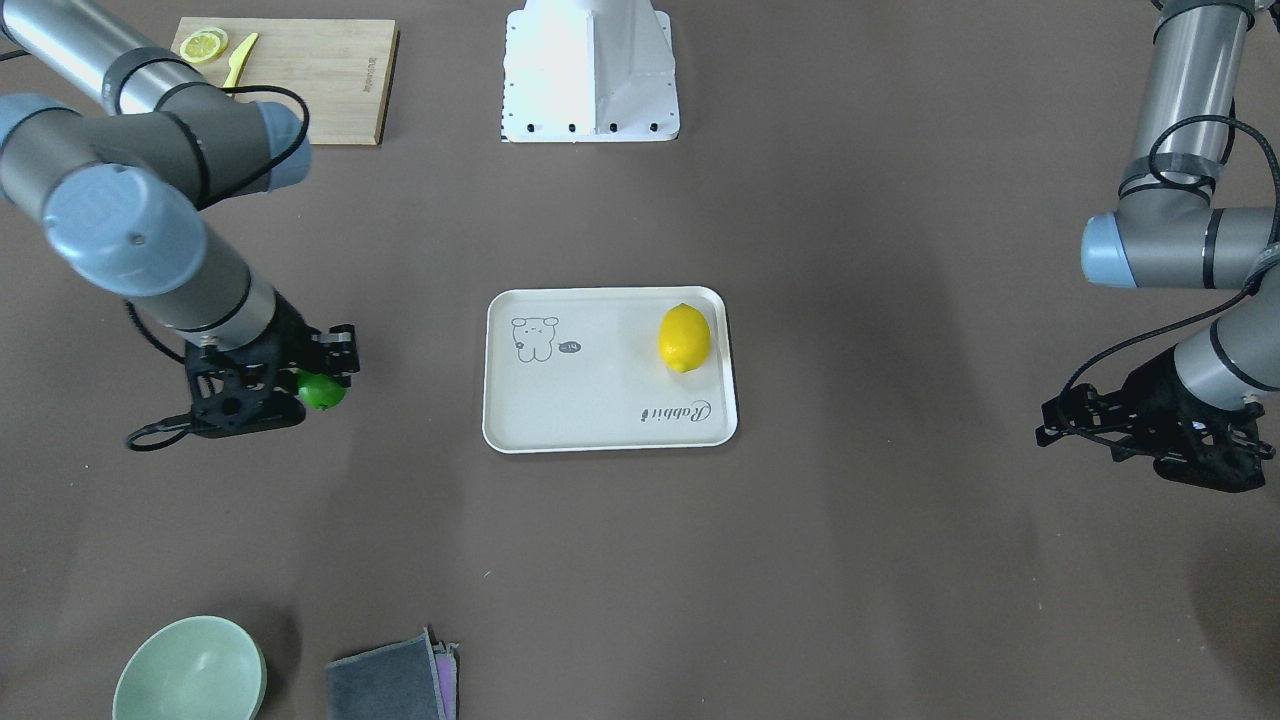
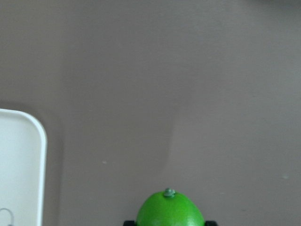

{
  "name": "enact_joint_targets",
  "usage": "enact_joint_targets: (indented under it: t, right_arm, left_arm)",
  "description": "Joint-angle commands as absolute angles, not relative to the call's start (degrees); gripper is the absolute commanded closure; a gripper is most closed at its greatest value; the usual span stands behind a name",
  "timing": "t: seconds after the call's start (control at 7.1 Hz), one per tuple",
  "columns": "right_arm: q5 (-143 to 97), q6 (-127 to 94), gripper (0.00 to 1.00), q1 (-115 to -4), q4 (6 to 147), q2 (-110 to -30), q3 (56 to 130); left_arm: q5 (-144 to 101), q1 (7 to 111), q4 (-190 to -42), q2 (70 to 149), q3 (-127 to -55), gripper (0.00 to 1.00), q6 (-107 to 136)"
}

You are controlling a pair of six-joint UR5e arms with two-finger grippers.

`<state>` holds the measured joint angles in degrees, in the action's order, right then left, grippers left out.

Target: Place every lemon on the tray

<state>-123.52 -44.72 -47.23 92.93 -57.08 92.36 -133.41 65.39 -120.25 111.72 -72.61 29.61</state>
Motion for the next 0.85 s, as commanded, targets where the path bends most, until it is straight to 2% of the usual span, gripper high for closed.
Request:
enact_joint_targets:
  t: [0.0,0.14,0.56,0.7]
  right_arm:
    - [-119.28,-53.58,1.00,-40.02,92.73,-48.65,87.14]
    - [-119.18,-55.18,1.00,-38.86,92.55,-45.91,84.58]
    - [-117.61,-56.60,1.00,-36.13,89.85,-44.65,81.93]
    - [-117.51,-57.56,0.31,-35.78,83.65,-44.65,78.35]
  left_arm:
    - [-133.42,65.39,-120.24,111.62,-72.77,0.02,29.71]
    - [-133.50,65.39,-120.32,111.53,-72.77,0.02,30.14]
    - [-133.59,65.39,-120.41,111.53,-72.95,0.02,30.85]
    - [-133.59,65.30,-120.67,111.53,-72.95,0.02,31.81]
